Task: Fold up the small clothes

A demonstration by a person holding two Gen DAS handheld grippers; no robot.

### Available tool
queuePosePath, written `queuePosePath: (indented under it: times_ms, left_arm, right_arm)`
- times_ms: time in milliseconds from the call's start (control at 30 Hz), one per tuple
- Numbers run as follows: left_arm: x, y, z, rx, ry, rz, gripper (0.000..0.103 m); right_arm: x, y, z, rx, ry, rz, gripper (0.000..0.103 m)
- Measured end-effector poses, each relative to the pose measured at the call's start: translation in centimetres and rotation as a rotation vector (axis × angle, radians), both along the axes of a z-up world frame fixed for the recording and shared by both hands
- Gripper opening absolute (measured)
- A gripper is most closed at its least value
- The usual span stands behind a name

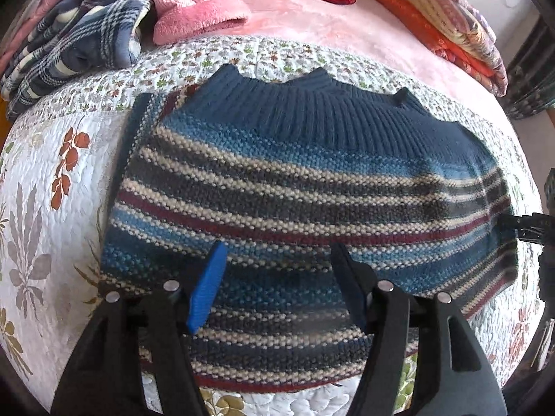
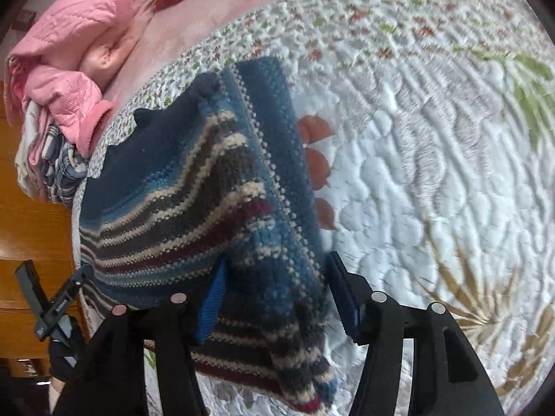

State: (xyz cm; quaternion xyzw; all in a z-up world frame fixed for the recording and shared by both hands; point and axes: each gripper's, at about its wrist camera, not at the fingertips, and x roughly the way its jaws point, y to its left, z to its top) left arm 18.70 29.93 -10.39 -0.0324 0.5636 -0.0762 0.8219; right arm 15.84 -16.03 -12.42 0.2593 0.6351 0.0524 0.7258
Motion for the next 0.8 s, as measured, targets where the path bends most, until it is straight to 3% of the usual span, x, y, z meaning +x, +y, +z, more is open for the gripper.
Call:
queuePosePath:
  times_ms: [300, 467, 567, 800]
  left_arm:
    - [0.4, 0.3, -0.8, 0.009, 0.006, 0.016, 0.065]
    - [0.5, 0.3, -0.8, 0.012, 0.006, 0.012, 0.066]
    - [0.6, 0.5, -1.0, 0.004, 0.012, 0.014, 0.068]
    - [0.8, 0.6, -1.4, -0.001, 0.018, 0.007, 0.07]
  right_arm:
    - [0.3, 2.2, -0.1, -0.012, -0.033, 0.035, 0.045]
    - [1.1, 4.0, 0.7, -0.023, -0.058, 0.056, 0.029]
    - [1.4, 4.4, 1.4, -0.022, -0.078, 0.069, 0.028]
    - [1.5, 4.8, 0.0, -0.056, -0.049, 0.051, 0.028]
